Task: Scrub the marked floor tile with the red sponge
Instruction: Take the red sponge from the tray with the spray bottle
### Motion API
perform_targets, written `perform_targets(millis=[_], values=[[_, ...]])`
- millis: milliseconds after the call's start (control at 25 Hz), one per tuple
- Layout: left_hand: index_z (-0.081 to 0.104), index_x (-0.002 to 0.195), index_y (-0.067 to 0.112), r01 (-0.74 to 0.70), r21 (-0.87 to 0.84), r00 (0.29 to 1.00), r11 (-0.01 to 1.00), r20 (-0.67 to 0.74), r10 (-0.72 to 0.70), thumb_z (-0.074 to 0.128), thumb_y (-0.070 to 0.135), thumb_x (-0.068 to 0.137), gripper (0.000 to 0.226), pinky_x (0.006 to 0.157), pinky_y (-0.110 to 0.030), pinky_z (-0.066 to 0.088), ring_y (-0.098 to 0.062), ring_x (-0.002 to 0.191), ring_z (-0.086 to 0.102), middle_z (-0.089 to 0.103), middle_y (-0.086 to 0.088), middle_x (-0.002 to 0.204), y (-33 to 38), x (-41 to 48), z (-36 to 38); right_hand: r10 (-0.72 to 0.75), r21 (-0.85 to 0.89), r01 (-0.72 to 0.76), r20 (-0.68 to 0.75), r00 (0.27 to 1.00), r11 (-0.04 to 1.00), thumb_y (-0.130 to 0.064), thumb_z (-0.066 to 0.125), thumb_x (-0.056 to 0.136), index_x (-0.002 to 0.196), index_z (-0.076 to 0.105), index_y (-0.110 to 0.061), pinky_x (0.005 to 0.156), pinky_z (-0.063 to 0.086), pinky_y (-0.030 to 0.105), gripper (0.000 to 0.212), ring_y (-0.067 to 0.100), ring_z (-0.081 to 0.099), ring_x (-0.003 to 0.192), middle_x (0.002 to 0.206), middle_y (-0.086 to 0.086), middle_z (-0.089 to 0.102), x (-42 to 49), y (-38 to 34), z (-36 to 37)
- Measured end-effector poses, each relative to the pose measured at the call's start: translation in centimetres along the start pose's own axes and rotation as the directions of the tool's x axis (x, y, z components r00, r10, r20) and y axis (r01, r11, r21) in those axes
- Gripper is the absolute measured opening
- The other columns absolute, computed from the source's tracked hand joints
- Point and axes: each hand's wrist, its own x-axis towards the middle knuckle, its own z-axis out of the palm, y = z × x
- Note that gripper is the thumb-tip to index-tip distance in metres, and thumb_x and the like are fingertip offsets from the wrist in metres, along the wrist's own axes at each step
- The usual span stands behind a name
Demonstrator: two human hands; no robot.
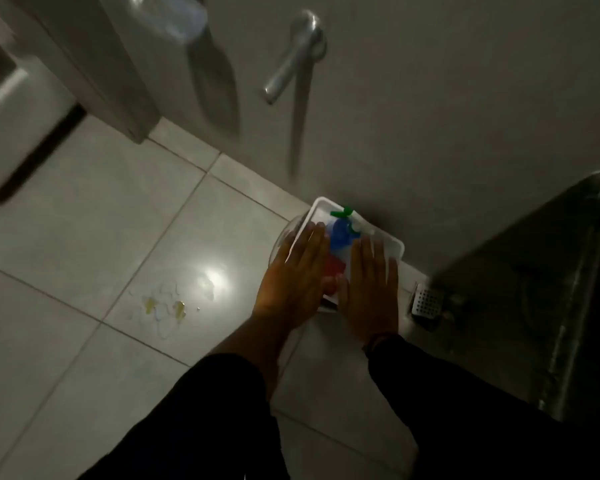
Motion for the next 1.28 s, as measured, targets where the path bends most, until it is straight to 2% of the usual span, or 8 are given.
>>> perform_targets(millis=[120,320,600,760,920,1000,1160,1280], values=[[0.008,0.173,0.006,0.071,-0.054,0.994,0.996,0.088,-0.066,0.029,0.044,0.114,0.074,0.137,-0.050,0.014,-0.036,0.170,0.007,0.009,-0.019,0.182,0.7,3.8,5.8,0.047,0.050,-0.057,0.184,0.982,0.997,-0.042,0.038,0.113,0.172,0.013,-0.009,0.137,0.013,0.060,0.072,0.036,0.013,0.169,0.181,0.018,0.016,2.6,1.2,6.2],[0.030,0.164,0.005,0.430,-0.238,0.890,0.871,0.274,-0.364,0.056,0.043,0.104,0.075,0.114,-0.046,0.046,-0.037,0.143,0.053,0.049,-0.018,0.157,2.1,10.4,12.1,0.277,0.234,-0.387,0.394,0.876,0.892,-0.049,0.068,0.098,0.169,0.020,-0.015,0.122,0.041,0.056,0.092,0.040,0.044,0.149,0.167,0.015,0.039,7.5,1.8,13.2],[0.042,0.155,0.007,0.667,-0.337,0.744,0.665,0.357,-0.565,0.065,0.033,0.102,0.063,0.104,-0.049,0.052,-0.039,0.136,0.060,0.058,-0.018,0.146,1.4,15.3,16.1,0.476,0.620,-0.767,0.631,0.613,0.166,-0.026,0.076,0.098,0.151,0.050,-0.001,0.116,0.054,0.048,0.064,0.038,0.063,0.134,0.148,0.017,0.062,11.2,3.1,18.9],[0.051,0.144,0.010,0.660,-0.565,0.740,0.496,0.374,-0.558,0.064,0.039,0.101,0.054,0.083,-0.037,0.043,-0.034,0.124,0.067,0.063,-0.015,0.136,0.6,14.8,14.9,0.383,0.721,-0.687,0.661,0.645,-0.087,-0.016,0.079,0.095,0.123,0.078,-0.007,0.058,0.065,0.019,0.029,0.022,0.075,0.083,0.111,0.007,0.080,10.7,3.4,17.0],[0.058,0.133,0.024,0.484,-0.851,0.785,0.204,0.320,-0.531,0.073,0.053,0.092,0.052,0.078,-0.028,0.052,-0.020,0.105,0.069,0.068,0.001,0.120,0.3,10.0,10.8,0.252,0.700,-0.654,0.714,0.653,-0.286,-0.023,0.073,0.091,0.116,0.084,-0.020,0.093,0.067,0.046,0.027,0.031,0.080,0.105,0.112,0.012,0.085,7.7,1.5,11.5],[0.061,0.130,0.027,0.381,-0.922,0.830,0.063,0.311,-0.463,0.082,0.045,0.086,0.052,0.069,-0.019,0.053,-0.011,0.094,0.069,0.067,0.011,0.110,-1.5,6.0,8.7,0.093,0.648,-0.690,0.747,0.659,-0.322,-0.017,0.062,0.096,0.106,0.088,-0.022,0.085,0.070,0.045,0.028,0.029,0.084,0.095,0.103,0.013,0.087,5.5,-0.2,8.4],[0.069,0.129,0.036,0.249,-0.967,0.873,0.058,0.199,-0.445,0.089,0.045,0.074,0.060,0.057,-0.013,0.052,-0.002,0.072,0.070,0.069,0.020,0.101,-7.7,-3.2,7.7,-0.223,0.552,-0.760,0.739,0.636,-0.342,-0.014,0.062,0.092,0.111,0.088,-0.018,0.095,0.067,0.052,0.032,0.034,0.080,0.117,0.128,0.019,0.081,0.9,-5.7,4.5],[0.068,0.123,0.046,0.293,-0.956,0.731,0.013,0.215,-0.647,0.079,0.066,0.075,0.053,0.066,-0.022,0.057,-0.006,0.079,0.072,0.072,0.018,0.109,-14.0,-10.8,11.1,-0.305,0.563,-0.790,0.729,0.613,-0.242,-0.012,0.060,0.091,0.122,0.084,-0.015,0.107,0.058,0.053,0.039,0.036,0.073,0.129,0.138,0.020,0.076,-0.8,-12.5,6.2]])
